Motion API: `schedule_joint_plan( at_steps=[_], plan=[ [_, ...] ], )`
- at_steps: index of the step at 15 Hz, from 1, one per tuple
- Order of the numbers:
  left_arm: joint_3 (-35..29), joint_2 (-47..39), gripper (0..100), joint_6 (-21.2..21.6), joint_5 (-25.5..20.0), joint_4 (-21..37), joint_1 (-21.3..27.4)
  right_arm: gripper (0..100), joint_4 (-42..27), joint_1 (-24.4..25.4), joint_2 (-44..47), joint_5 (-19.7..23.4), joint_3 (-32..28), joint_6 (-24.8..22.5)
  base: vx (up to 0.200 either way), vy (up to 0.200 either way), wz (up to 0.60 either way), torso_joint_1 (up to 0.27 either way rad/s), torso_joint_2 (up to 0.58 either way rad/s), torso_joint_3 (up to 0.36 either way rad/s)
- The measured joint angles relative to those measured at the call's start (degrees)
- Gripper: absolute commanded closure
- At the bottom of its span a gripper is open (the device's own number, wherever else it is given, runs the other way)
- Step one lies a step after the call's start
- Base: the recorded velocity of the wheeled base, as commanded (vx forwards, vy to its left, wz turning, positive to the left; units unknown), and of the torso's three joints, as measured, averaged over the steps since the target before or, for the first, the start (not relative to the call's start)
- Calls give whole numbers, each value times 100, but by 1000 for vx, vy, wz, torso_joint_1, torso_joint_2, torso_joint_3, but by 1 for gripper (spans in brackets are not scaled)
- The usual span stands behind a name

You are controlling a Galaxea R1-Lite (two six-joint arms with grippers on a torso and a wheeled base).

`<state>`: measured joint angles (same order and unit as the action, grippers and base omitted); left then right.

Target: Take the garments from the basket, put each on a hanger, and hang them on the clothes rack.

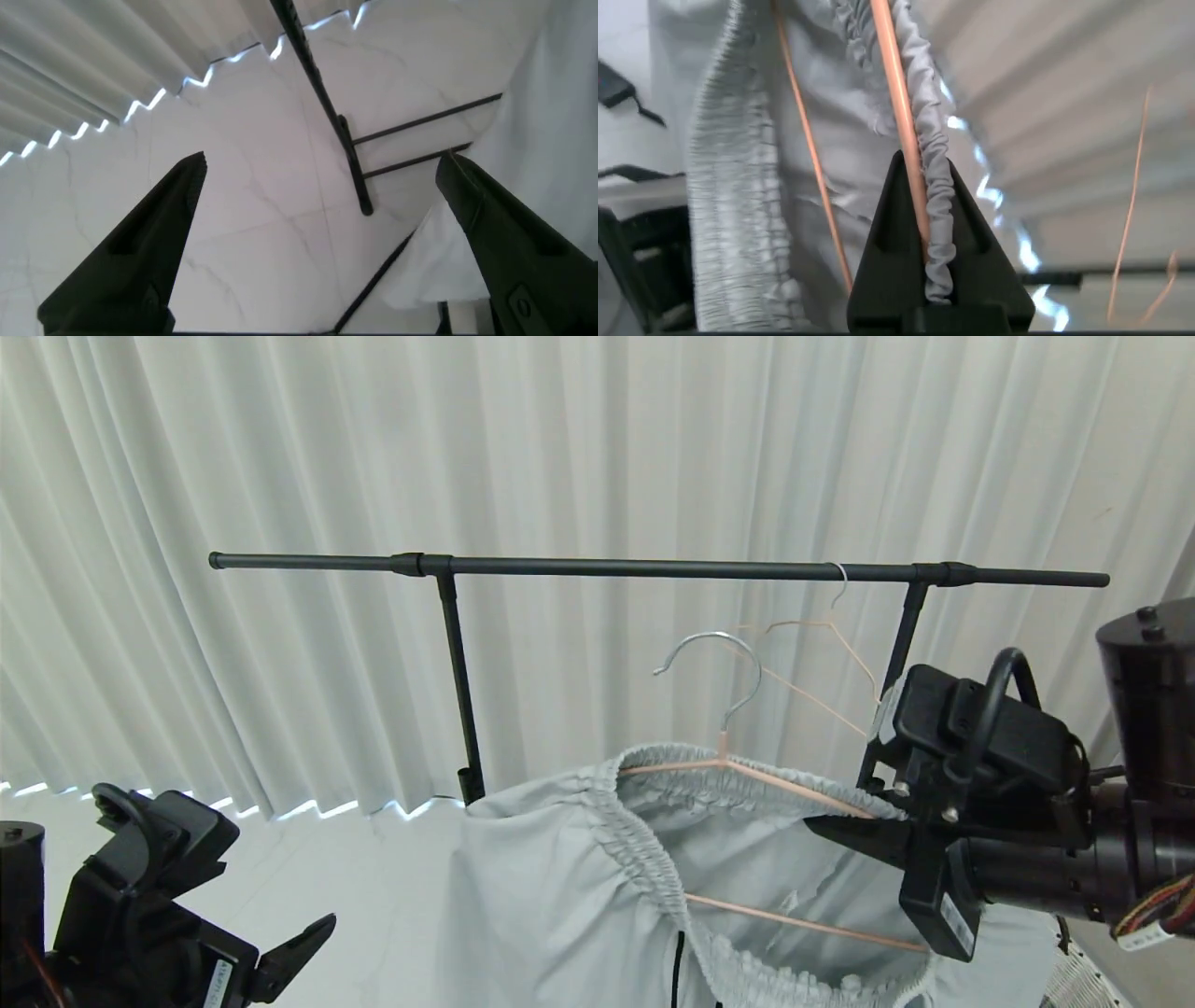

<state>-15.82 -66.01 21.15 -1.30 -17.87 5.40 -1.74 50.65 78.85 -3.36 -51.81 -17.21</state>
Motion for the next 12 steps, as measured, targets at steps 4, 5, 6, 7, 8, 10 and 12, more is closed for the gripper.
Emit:
schedule_joint_plan(
  at_steps=[4,5,6,7,8,10,12],
  plan=[
    [6,247,0,6,-6,-2,18,100,-929,-88,295,-646,-835,1944,0,0,0,0,0,0],
    [6,304,0,13,-6,-5,18,100,-1172,-134,417,-758,-1075,2309,0,0,0,0,0,0],
    [1,354,0,28,-9,-2,13,100,-1323,-190,533,-809,-1268,2588,0,0,0,0,0,0],
    [1,400,0,44,-9,-5,13,100,-1404,-280,644,-834,-1447,2862,0,0,0,0,0,0],
    [4,439,0,52,-9,-2,20,100,-1437,-394,745,-842,-1595,3027,0,0,0,0,0,0],
    [9,483,0,55,-11,-2,30,100,-1448,-608,880,-845,-1757,3084,0,0,0,0,0,0],
    [17,501,0,55,-11,-2,72,100,-1446,-691,922,-846,-1781,3092,0,0,0,0,0,0]
  ],
)
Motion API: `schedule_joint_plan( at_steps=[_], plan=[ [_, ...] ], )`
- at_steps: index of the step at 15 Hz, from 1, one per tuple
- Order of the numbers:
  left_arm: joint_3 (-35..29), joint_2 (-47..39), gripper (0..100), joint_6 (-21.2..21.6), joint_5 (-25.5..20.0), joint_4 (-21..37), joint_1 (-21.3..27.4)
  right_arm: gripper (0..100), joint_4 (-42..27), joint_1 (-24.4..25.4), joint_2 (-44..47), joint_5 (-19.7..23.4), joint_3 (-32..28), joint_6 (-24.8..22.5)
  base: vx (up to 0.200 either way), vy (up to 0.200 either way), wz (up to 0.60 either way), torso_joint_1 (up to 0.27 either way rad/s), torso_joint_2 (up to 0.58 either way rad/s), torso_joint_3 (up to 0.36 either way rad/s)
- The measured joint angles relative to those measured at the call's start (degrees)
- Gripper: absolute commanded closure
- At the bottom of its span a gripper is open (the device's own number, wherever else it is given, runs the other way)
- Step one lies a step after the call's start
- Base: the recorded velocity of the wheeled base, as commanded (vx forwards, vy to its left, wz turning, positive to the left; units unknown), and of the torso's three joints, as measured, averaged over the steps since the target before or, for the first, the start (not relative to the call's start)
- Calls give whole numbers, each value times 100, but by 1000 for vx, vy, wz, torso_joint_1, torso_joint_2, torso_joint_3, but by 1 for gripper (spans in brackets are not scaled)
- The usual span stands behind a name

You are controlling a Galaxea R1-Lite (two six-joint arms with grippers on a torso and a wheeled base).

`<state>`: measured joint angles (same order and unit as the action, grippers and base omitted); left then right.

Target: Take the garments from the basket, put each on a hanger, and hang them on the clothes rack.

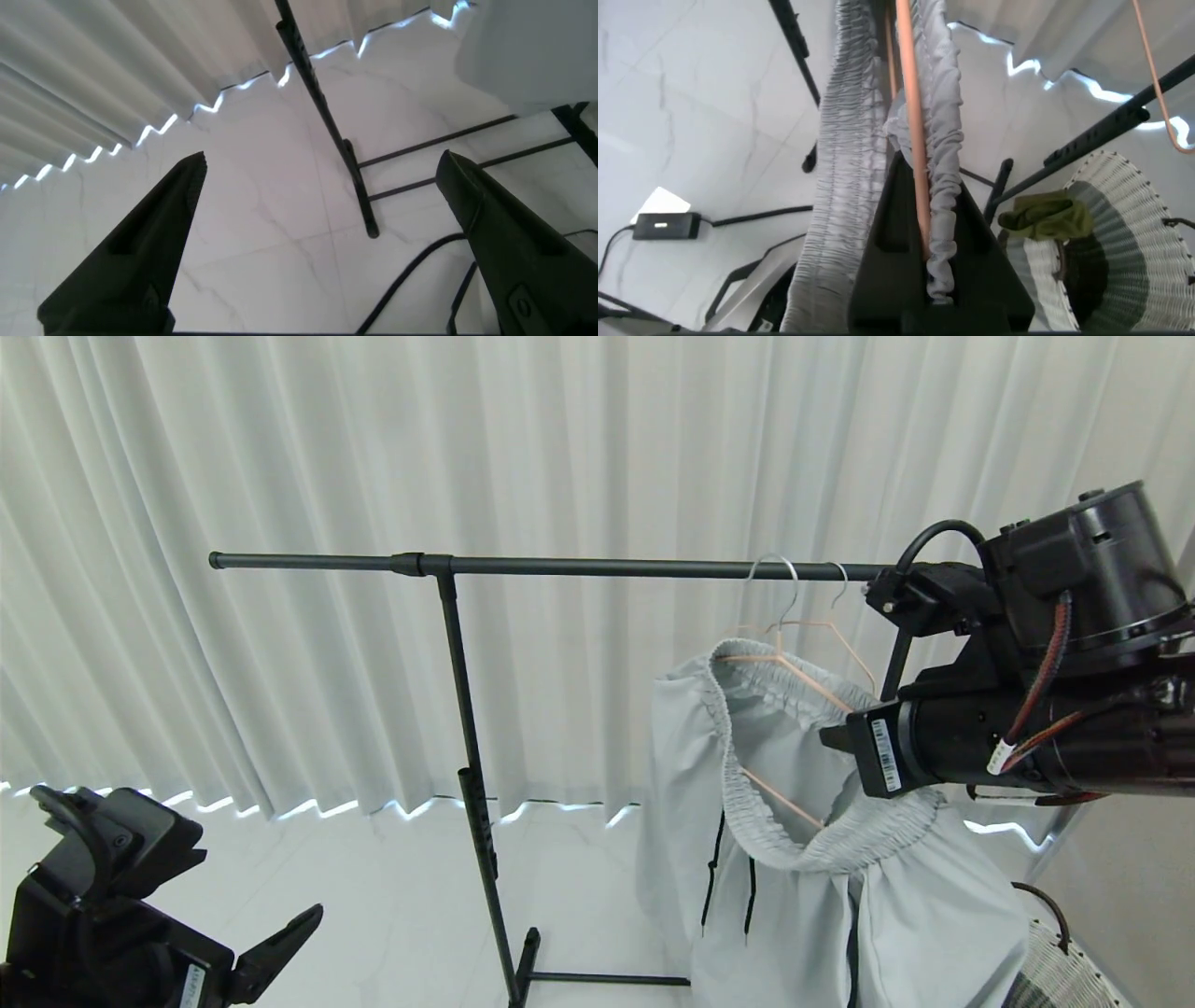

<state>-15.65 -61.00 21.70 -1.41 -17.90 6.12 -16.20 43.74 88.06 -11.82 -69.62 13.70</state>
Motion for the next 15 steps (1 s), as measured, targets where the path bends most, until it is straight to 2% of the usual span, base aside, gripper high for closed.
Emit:
schedule_joint_plan(
  at_steps=[9,15],
  plan=[
    [2,105,0,-30,38,0,22,100,30,-22,-215,-11,38,-7,0,0,0,0,0,0],
    [0,158,0,-24,38,0,38,100,88,-39,-257,-10,11,-35,200,0,0,-1,2,4]
  ],
)
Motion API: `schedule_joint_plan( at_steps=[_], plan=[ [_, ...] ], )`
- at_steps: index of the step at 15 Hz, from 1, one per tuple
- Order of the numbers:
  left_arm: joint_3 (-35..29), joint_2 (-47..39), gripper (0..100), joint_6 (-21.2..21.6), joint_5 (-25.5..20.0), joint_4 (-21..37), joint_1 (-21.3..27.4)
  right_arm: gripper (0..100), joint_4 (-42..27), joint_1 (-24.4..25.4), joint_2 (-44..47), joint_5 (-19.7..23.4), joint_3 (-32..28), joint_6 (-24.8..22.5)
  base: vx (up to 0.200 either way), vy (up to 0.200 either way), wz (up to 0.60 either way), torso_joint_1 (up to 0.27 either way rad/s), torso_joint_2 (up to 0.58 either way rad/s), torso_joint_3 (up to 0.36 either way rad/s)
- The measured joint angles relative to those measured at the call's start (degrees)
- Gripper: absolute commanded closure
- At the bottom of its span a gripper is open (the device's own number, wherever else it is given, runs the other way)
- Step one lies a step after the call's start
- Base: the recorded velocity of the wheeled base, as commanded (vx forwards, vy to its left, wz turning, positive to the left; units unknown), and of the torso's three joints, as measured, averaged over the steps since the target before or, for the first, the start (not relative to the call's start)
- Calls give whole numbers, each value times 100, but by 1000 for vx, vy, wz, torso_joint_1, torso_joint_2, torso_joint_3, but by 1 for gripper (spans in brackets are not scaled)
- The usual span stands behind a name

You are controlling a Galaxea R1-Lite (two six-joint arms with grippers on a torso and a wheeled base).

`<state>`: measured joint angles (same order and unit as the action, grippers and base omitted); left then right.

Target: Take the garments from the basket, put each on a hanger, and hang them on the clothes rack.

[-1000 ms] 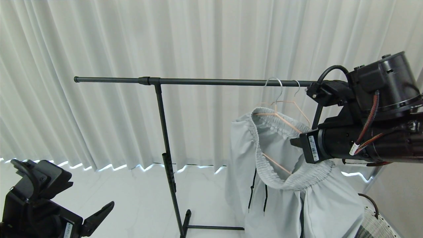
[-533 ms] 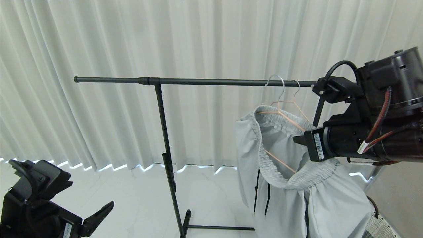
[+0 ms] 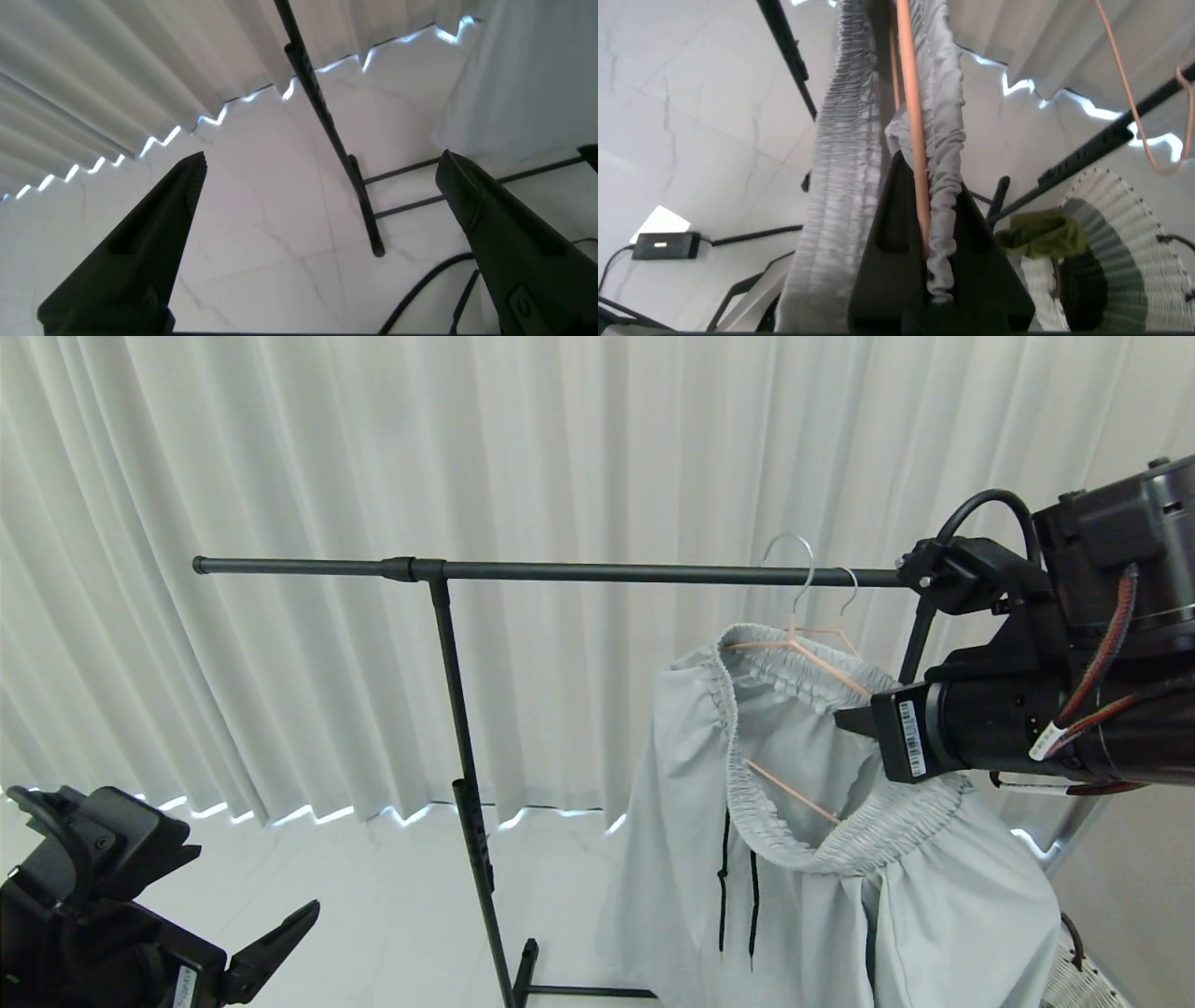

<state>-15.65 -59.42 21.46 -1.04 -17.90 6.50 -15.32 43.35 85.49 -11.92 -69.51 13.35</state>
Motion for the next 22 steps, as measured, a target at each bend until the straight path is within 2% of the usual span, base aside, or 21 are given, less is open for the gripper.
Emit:
schedule_joint_plan(
  at_steps=[9,14,19,22],
  plan=[
    [11,-4,0,24,-20,-2,46,100,28,20,0,11,22,-5,200,0,0,2,1,2],
    [111,11,0,49,-16,-2,226,100,38,-24,84,24,59,-2,0,0,0,0,0,0],
    [141,84,0,51,-16,0,450,100,649,-369,549,158,-2,-306,0,0,0,0,0,0],
    [168,116,0,46,-9,0,461,100,794,-479,990,240,-240,-389,0,0,0,0,0,0]
  ],
)
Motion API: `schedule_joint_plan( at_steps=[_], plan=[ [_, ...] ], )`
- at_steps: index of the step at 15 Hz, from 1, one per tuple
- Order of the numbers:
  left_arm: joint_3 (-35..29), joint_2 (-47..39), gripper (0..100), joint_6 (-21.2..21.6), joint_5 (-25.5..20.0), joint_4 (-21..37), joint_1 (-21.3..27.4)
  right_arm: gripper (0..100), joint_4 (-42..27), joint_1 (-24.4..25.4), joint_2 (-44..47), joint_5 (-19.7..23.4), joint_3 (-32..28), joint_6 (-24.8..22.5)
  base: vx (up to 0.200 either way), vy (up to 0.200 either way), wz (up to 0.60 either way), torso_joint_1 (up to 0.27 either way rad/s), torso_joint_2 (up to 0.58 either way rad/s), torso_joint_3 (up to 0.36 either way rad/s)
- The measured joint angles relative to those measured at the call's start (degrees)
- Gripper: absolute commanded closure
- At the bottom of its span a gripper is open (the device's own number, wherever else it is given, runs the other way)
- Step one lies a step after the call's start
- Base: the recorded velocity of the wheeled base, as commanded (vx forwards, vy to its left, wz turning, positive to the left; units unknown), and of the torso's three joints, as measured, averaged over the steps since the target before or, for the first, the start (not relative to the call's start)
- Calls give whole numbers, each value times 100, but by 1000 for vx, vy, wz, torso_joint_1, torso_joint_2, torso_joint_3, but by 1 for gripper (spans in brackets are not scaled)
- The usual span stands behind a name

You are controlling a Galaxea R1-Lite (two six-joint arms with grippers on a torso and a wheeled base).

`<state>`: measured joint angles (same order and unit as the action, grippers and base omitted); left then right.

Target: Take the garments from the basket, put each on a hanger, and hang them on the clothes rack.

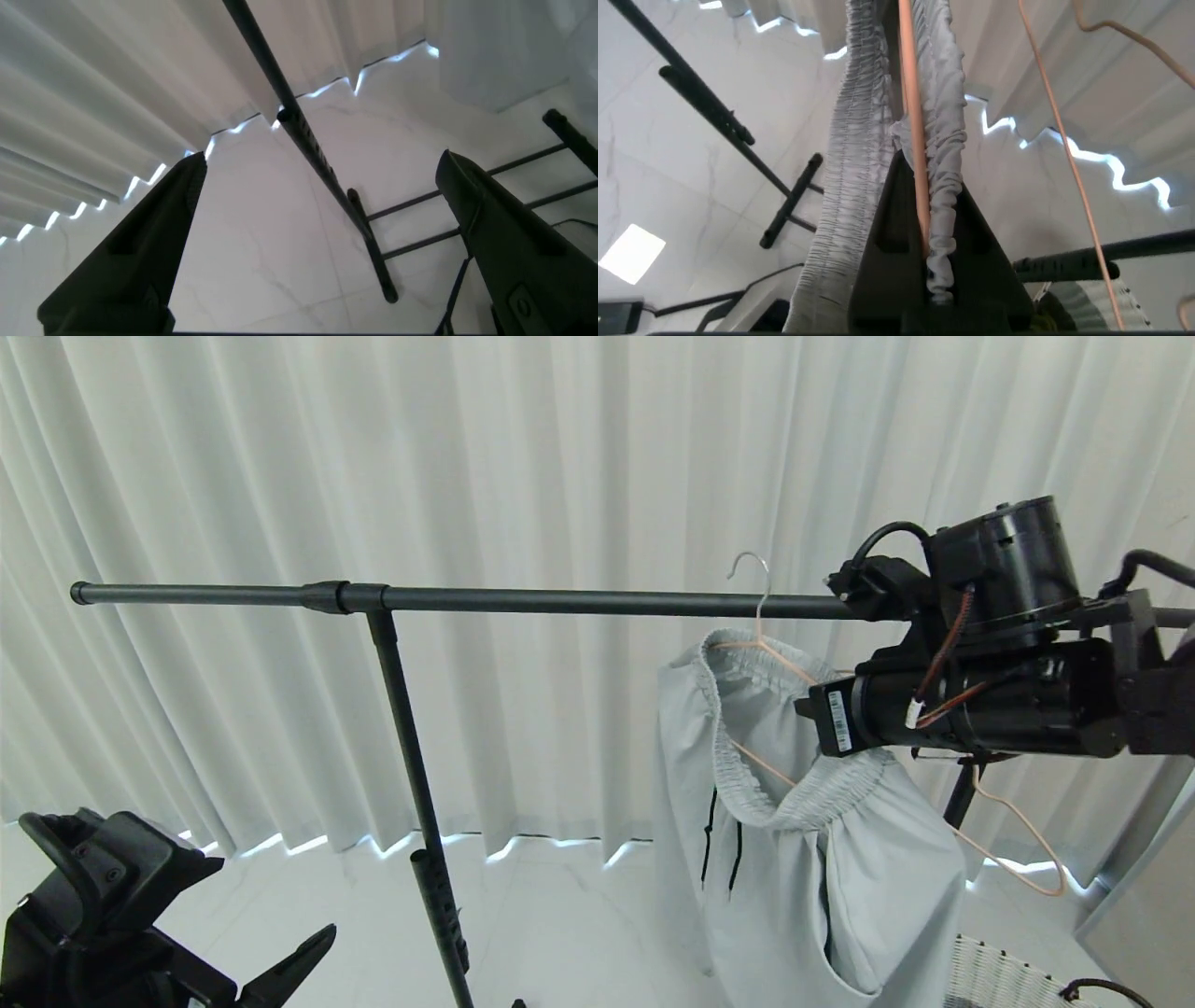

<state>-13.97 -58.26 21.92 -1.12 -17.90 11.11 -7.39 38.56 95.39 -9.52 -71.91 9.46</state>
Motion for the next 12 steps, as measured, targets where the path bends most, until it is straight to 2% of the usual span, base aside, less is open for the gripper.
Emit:
schedule_joint_plan(
  at_steps=[4,12],
  plan=[
    [77,68,0,-9,0,0,5,100,15,-135,562,5,-523,-13,0,0,0,0,0,0],
    [196,239,0,-13,-2,0,5,100,-24,-155,869,24,-601,-7,0,0,0,0,0,0]
  ],
)
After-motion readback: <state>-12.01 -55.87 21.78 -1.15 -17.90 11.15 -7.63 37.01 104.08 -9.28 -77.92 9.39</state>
